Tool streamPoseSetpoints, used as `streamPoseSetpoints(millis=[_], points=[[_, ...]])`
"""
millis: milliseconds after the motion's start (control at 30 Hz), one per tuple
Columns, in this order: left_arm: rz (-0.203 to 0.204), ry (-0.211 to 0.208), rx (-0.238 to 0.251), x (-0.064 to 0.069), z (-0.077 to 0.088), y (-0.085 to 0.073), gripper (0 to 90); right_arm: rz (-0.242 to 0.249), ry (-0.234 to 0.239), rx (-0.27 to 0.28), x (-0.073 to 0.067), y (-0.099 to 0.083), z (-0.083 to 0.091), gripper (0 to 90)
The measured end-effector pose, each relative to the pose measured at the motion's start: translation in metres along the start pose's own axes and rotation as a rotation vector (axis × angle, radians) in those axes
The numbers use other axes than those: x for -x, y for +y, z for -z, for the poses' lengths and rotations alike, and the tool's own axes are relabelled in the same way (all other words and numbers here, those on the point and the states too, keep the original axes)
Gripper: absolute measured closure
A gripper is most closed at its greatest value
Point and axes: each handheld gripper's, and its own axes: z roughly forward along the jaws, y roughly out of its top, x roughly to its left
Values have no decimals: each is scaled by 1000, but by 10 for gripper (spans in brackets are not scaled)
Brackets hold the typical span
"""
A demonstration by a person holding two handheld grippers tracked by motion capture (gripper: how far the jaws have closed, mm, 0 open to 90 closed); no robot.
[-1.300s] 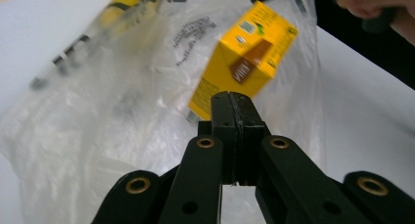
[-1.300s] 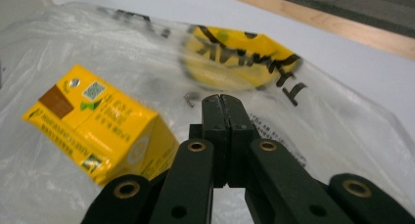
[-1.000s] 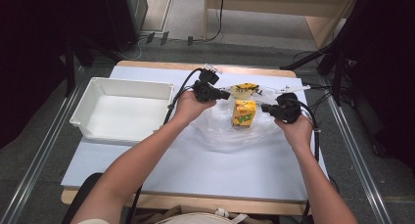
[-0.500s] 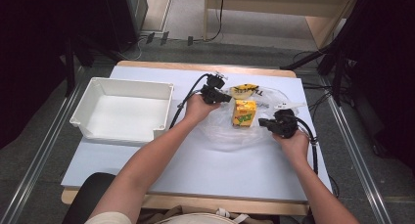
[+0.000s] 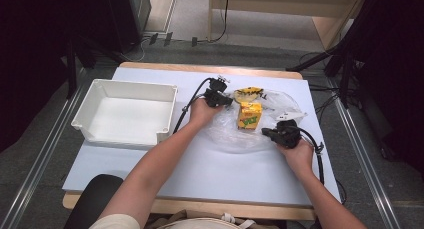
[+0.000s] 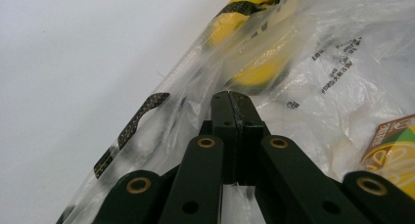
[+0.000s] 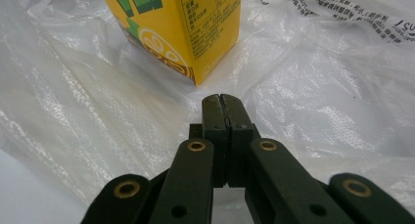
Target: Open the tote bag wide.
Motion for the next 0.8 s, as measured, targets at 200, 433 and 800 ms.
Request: streamPoseSetpoints(millis=[200, 433, 800], points=[[-15, 32, 17, -2, -2, 2, 900, 13, 10, 8, -2, -5, 3, 900], [-19, 53, 8, -6, -2, 6, 900, 35, 23, 13, -7, -10, 7, 900], [11, 76, -3, -16, 0, 10, 900, 81, 61, -3, -21, -22, 18, 900]])
